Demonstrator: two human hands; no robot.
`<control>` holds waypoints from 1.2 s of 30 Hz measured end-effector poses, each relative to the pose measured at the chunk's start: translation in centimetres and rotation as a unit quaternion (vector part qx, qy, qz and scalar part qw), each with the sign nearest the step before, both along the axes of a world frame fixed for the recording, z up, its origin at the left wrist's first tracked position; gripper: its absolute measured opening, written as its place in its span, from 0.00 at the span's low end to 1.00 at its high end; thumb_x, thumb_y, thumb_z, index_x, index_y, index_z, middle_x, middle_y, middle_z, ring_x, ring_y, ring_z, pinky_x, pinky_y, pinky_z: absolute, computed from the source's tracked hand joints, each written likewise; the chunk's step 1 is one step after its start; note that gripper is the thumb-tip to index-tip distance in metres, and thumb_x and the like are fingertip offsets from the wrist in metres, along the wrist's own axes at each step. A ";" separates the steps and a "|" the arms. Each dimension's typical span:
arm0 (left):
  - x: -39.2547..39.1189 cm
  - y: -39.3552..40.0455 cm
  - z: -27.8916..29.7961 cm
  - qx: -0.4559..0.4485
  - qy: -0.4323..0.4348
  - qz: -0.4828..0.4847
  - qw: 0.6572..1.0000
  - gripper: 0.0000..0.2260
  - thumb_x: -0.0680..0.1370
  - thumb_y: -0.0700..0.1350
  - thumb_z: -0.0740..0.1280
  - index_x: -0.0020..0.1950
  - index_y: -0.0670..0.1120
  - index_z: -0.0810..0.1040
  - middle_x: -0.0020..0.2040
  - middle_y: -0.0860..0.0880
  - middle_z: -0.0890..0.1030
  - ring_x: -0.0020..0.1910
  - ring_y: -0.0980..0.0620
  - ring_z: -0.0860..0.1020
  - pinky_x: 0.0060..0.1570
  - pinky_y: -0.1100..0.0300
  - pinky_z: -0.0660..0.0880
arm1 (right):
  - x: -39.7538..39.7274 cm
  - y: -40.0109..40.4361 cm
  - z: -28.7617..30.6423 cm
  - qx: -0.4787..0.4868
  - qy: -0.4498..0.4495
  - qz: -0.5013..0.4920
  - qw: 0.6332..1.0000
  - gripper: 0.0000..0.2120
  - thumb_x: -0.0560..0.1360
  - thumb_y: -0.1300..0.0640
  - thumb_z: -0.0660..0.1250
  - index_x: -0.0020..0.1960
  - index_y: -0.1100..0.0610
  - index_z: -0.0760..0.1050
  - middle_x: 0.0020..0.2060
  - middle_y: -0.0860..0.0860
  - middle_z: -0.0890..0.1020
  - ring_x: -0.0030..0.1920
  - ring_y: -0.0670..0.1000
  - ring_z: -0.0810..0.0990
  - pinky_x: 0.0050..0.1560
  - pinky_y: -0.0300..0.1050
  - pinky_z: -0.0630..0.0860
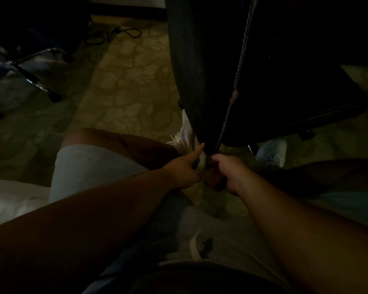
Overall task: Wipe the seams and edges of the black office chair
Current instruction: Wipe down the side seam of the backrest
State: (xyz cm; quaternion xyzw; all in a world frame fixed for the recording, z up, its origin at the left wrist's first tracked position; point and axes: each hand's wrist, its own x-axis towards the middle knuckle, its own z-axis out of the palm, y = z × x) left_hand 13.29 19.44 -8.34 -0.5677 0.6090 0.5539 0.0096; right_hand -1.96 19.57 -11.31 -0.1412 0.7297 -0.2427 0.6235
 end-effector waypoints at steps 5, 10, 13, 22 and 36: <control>0.0 -0.1 0.0 -0.002 0.000 0.003 1.000 0.46 0.79 0.37 0.68 0.80 0.68 0.41 0.81 0.43 0.59 0.44 0.54 0.80 0.32 0.66 0.74 | -0.3 0.2 -0.5 -0.016 0.017 -0.047 0.999 0.15 0.77 0.48 0.65 0.58 0.56 0.79 0.52 0.56 0.82 0.50 0.57 0.80 0.41 0.50 0.76; 0.0 -0.2 -0.2 -0.010 0.000 0.000 1.000 0.46 0.78 0.38 0.68 0.80 0.68 0.41 0.79 0.42 0.64 0.43 0.53 0.80 0.33 0.67 0.73 | 0.3 0.1 0.3 -0.023 0.031 0.018 0.999 0.10 0.77 0.49 0.66 0.50 0.55 0.80 0.50 0.58 0.82 0.51 0.60 0.80 0.56 0.58 0.78; 0.1 -0.3 -0.2 -0.013 -0.002 0.001 1.000 0.46 0.78 0.37 0.67 0.80 0.68 0.41 0.80 0.42 0.62 0.36 0.57 0.78 0.30 0.67 0.73 | 0.0 0.2 0.0 -0.037 0.057 -0.045 0.997 0.11 0.77 0.51 0.65 0.53 0.58 0.79 0.49 0.58 0.83 0.46 0.58 0.81 0.38 0.48 0.77; -0.2 -0.4 -0.4 -0.017 -0.005 -0.001 1.000 0.46 0.78 0.38 0.67 0.79 0.68 0.41 0.76 0.42 0.67 0.39 0.53 0.79 0.33 0.63 0.76 | -0.9 0.2 0.6 -0.029 0.003 -0.012 1.000 0.17 0.77 0.45 0.64 0.56 0.57 0.79 0.43 0.53 0.82 0.42 0.54 0.80 0.38 0.46 0.74; 0.2 -0.5 -0.8 -0.023 0.006 0.005 1.000 0.44 0.79 0.42 0.68 0.79 0.70 0.42 0.71 0.40 0.74 0.36 0.59 0.76 0.31 0.68 0.73 | -1.6 0.3 2.0 -0.052 0.032 0.098 0.993 0.11 0.81 0.51 0.62 0.46 0.56 0.76 0.42 0.56 0.79 0.40 0.55 0.76 0.39 0.46 0.72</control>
